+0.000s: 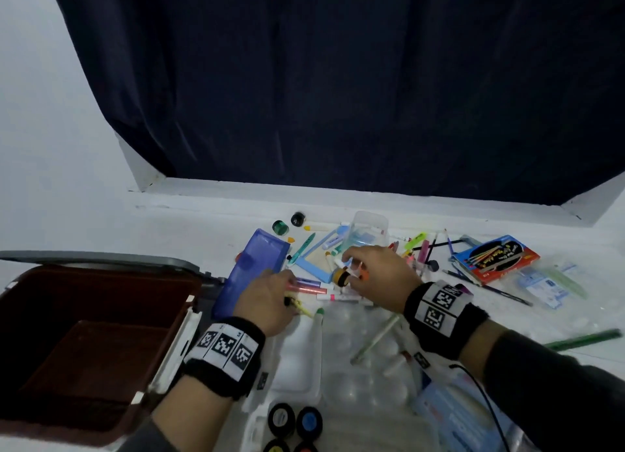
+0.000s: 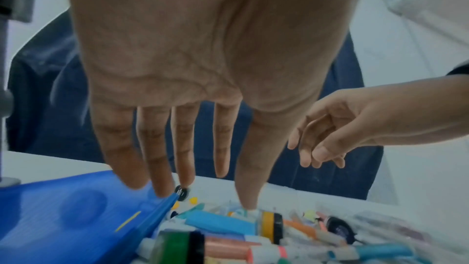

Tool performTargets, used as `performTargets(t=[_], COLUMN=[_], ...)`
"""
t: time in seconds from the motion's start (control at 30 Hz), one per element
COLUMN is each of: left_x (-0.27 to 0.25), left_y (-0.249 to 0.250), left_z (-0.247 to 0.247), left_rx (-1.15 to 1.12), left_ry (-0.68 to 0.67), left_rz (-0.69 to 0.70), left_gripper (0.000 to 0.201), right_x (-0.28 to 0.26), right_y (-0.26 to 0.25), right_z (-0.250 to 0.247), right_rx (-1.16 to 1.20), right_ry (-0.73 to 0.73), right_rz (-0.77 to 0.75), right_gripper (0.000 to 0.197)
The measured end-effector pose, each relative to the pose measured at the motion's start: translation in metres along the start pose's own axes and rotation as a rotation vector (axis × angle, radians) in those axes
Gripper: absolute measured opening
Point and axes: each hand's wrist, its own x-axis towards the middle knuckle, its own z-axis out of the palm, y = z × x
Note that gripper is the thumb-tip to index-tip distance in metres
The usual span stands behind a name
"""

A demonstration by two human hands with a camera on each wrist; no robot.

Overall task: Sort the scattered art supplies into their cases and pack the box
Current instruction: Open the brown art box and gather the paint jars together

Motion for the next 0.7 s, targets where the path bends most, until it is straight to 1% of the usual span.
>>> performTargets(t=[0.07,0.17,0.23,0.3,0.37,0.43,0.5,0.6,0.7], left_x=[0.017,0.037,0.044,0.046,0.047,0.046,0.043,0.035,0.027], left_y=[-0.006,-0.013,-0.015,-0.014,-0.012,-0.01,-0.006,0.003,0.011], left_z=[0.009,0.017,0.02,0.022,0.023,0.019,0.012,0.001,-0.012], left_rx=[0.042,0.091,0.173,0.26,0.295,0.292,0.28,0.31,0.29], left_ry=[-0.086,-0.165,-0.199,-0.22,-0.233,-0.246,-0.269,-0.289,-0.23], left_rz=[-0.016,-0.052,-0.06,-0.043,-0.026,-0.009,-0.011,-0.014,-0.005], left_gripper=[0.03,0.039,0.033,0.023,0.018,0.011,0.007,0.014,0.023], right_x=[0.019,0.044,0.055,0.061,0.065,0.069,0.071,0.07,0.065], right_y=[0.012,0.025,0.028,0.03,0.034,0.039,0.043,0.045,0.045], right_z=[0.008,0.022,0.029,0.035,0.039,0.041,0.044,0.046,0.042], right_rx=[-0.082,-0.166,-0.239,-0.33,-0.386,-0.384,-0.374,-0.374,-0.289], right_ry=[-0.098,-0.248,-0.306,-0.33,-0.367,-0.369,-0.327,-0.314,-0.262], right_rz=[0.0,-0.038,-0.09,-0.142,-0.184,-0.205,-0.222,-0.222,-0.207], right_gripper=[0.032,0.036,0.03,0.015,0.016,0.011,0.007,0.009,0.011])
